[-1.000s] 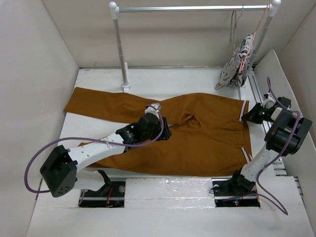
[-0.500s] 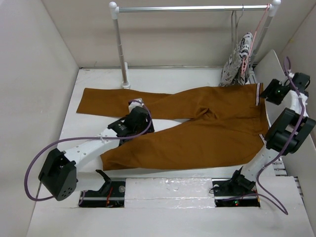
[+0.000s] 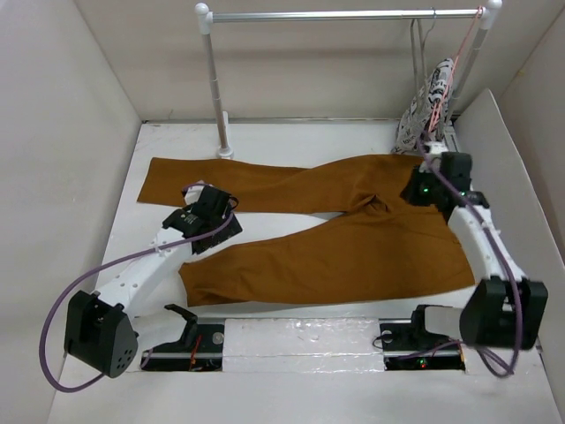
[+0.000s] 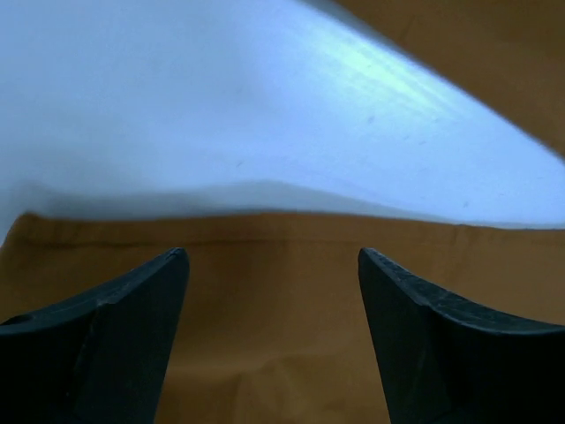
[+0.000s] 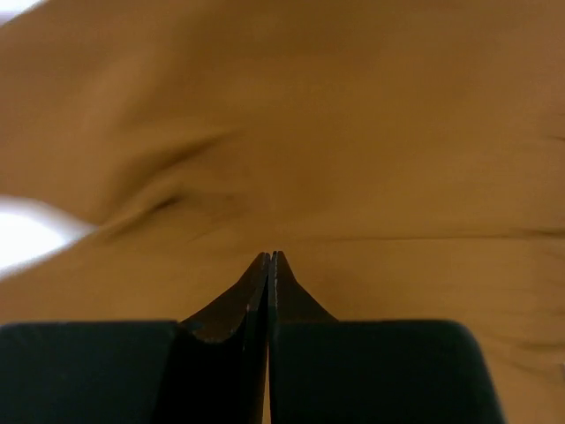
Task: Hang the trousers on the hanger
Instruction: Flatten out the trousers at the center of the board.
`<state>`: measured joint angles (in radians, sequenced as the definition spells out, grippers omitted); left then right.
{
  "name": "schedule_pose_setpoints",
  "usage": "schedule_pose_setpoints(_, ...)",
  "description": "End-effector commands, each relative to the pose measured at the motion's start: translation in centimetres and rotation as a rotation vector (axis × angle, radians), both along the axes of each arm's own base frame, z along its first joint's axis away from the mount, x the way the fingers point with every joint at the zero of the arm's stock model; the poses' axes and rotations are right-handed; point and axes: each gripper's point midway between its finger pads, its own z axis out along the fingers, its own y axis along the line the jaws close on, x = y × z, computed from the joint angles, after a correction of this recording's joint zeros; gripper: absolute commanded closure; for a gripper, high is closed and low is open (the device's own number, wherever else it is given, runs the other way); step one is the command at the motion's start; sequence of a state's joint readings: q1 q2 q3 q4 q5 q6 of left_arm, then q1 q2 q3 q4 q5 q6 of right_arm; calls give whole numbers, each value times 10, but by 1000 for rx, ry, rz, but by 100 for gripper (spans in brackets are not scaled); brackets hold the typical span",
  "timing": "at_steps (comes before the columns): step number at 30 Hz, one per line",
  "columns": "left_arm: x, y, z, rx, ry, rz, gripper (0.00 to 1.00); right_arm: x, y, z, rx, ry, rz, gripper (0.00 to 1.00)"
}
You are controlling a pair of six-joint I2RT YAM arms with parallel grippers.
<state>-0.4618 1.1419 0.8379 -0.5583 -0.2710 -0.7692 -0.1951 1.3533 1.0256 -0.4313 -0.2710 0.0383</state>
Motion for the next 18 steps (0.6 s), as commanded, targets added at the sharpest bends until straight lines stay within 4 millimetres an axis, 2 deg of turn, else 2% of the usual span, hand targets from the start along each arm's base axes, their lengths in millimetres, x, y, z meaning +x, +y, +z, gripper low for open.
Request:
schedule_pose_setpoints(1, -48, 29, -8, 42, 180, 158, 25, -9, 81, 42, 11, -208, 264, 94)
schedule_pose_setpoints(2, -57, 26, -13, -1, 222, 200, 18, -27, 129, 50, 27, -228, 407, 89)
schedule_pose_setpoints(3, -67, 24, -17, -19, 263, 212, 18, -38, 153, 51, 42, -231, 487, 77)
schedule_pose_setpoints(5, -77, 23, -21, -82, 306, 275, 16, -63, 198, 55, 40, -241, 676, 63)
schedule_pose_setpoints(6, -79, 23, -21, -103, 313, 292, 15, -87, 233, 56, 49, -236, 794, 53)
schedule_pose_setpoints(7, -81, 23, -22, -123, 316, 308, 15, -100, 248, 58, 44, -241, 858, 49)
schedule_pose_setpoints(8, -87, 23, -26, -161, 318, 327, 11, -122, 269, 57, 27, -236, 943, 45)
schedule_pose_setpoints(9, -86, 23, -26, -167, 315, 335, 11, -135, 281, 59, 34, -244, 992, 43)
schedule_pose_setpoints(10, -86, 25, -28, -173, 313, 360, 8, -139, 285, 57, 5, -253, 997, 41)
schedule_pose_setpoints(13, -83, 29, -37, -166, 296, 394, 6, -169, 302, 40, 8, -215, 1081, 40)
schedule_pose_setpoints(14, -81, 32, -38, -145, 297, 418, 10, -174, 304, 30, 14, -197, 1091, 40)
schedule_pose_setpoints(16, -74, 26, -41, -154, 293, 379, 15, -179, 316, 27, 55, -211, 1113, 40)
schedule_pose_setpoints(18, -72, 19, -48, -172, 318, 355, 20, -176, 321, 19, 53, -191, 1111, 37)
